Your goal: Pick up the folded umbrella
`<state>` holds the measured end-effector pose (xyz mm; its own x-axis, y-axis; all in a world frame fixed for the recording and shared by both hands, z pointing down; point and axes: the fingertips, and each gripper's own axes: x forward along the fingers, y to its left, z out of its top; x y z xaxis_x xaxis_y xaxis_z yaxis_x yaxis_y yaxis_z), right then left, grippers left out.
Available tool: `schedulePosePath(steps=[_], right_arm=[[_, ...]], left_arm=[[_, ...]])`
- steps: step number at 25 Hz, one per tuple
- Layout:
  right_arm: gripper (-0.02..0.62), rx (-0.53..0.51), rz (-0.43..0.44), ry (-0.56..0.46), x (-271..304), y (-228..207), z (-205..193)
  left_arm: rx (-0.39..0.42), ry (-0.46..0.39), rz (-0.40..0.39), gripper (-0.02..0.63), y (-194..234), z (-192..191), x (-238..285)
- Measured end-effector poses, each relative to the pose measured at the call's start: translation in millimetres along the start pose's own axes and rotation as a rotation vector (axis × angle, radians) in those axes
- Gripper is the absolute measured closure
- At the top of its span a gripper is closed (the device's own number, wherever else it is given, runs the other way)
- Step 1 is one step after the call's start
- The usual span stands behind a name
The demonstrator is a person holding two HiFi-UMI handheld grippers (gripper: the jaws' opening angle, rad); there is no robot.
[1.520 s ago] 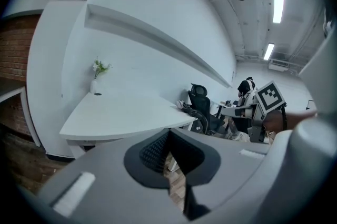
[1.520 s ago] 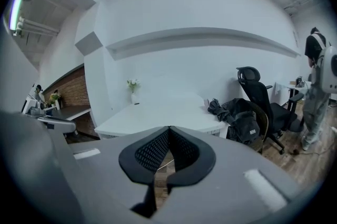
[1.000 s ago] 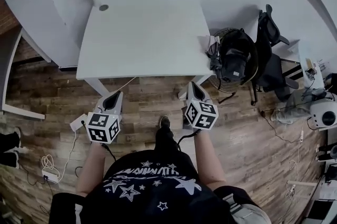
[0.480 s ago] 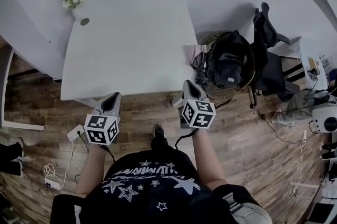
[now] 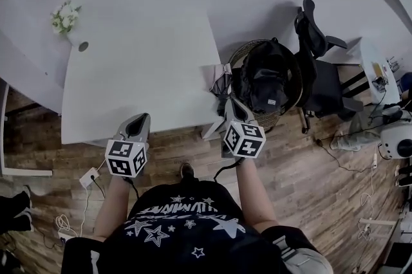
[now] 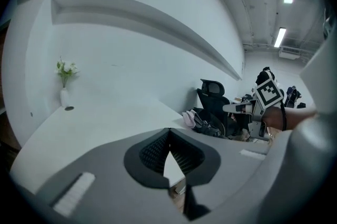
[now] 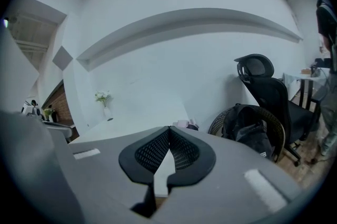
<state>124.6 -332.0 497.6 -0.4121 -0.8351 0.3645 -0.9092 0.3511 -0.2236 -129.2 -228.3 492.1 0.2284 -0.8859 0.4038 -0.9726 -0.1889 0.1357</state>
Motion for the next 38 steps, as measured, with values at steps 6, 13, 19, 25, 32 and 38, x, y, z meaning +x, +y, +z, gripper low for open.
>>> schedulePosePath(steps=[6,13,19,25,32,38], right_arm=[[0.578,0.017,-0.029,0.045,9,-44,-1],[0.567,0.04,-0.022,0.174,24,-63,-22],[0.43,0.025,0.035,0.297,37,-50,-42],[0.367,0.005,0.043,0.377,53,-45,-59],[0.328,-0.014,0.013,0.454,82,-49,-71],[0.288,-0.064,-0.019,0.557,107,-51,-89]], left_arm=[[0.004,0.01,-0.018,0.603,-24,9,39],[0.013,0.037,-0.049,0.603,-39,9,59],[0.023,0.055,-0.106,0.603,-46,12,82],[0.033,0.081,-0.164,0.603,-44,12,111],[0.026,0.106,-0.206,0.603,-31,19,146],[0.022,0.134,-0.233,0.603,-13,22,172]])
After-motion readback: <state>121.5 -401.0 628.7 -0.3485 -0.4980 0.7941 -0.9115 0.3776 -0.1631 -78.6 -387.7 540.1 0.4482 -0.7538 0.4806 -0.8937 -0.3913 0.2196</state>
